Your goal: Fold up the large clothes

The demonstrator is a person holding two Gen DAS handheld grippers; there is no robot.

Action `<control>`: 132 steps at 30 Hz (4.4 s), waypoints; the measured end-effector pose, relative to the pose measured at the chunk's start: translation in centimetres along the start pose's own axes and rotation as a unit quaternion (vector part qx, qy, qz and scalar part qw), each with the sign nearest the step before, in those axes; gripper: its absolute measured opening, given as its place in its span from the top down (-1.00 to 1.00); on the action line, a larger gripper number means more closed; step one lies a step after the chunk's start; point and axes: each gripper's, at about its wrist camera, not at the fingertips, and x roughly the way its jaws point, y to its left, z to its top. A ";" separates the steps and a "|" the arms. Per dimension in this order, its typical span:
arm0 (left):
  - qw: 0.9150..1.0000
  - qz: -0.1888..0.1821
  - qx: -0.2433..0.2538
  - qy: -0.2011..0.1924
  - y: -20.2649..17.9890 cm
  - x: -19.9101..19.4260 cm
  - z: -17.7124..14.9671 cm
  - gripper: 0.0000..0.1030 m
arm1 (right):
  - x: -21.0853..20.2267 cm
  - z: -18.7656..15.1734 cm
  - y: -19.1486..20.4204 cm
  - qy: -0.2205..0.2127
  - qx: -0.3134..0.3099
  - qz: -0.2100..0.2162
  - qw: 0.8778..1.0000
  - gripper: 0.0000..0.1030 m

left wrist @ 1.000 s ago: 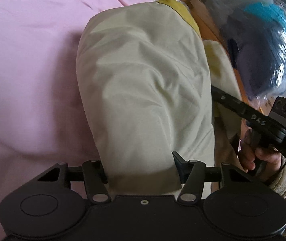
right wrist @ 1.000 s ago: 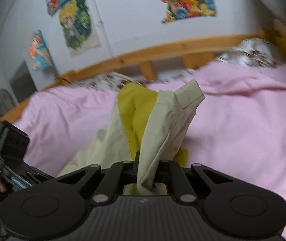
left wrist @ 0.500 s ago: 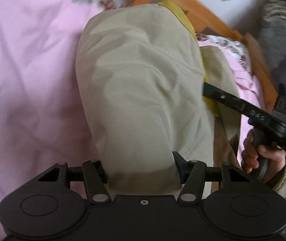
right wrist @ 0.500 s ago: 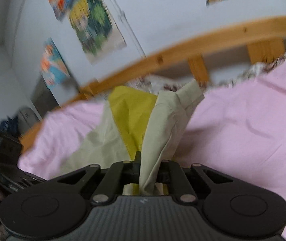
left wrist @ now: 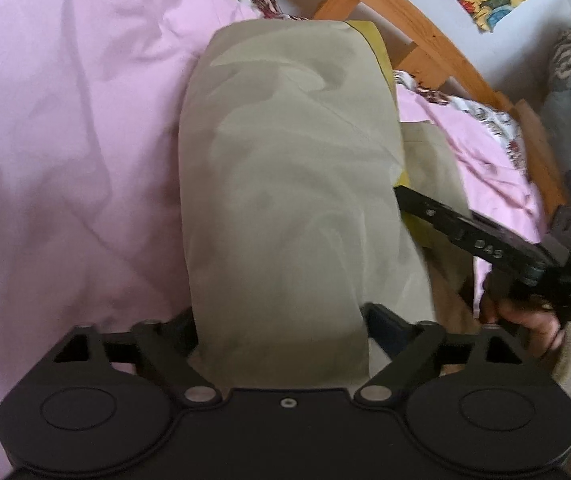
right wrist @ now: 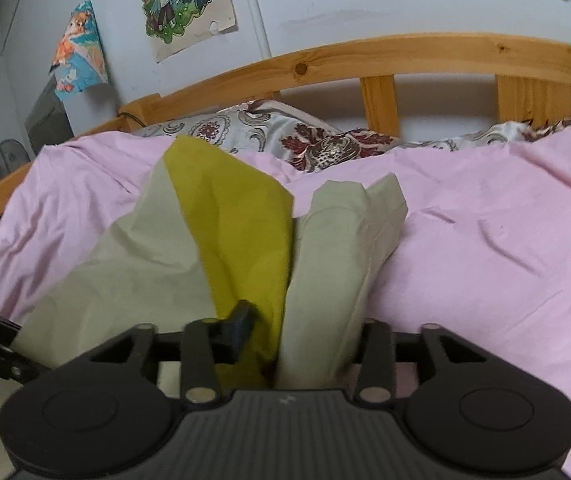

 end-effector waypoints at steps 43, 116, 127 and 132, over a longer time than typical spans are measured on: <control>0.942 0.155 0.107 -0.278 -13.1 -20.1 -13.8 -0.99 | -25.5 -5.2 12.3 -0.208 -0.038 -0.112 0.971 -1.00; 0.940 0.198 0.103 -0.258 -10.9 -17.8 -28.4 -0.99 | -31.4 -20.4 15.6 -0.150 0.023 -0.144 0.978 -1.00; 0.940 0.198 0.103 -0.258 -10.9 -17.8 -28.4 -0.99 | -31.4 -20.4 15.6 -0.151 0.023 -0.144 0.978 -1.00; 0.941 0.196 0.103 -0.256 -10.8 -17.8 -28.4 -0.99 | -31.5 -20.4 15.6 -0.151 0.023 -0.144 0.978 -1.00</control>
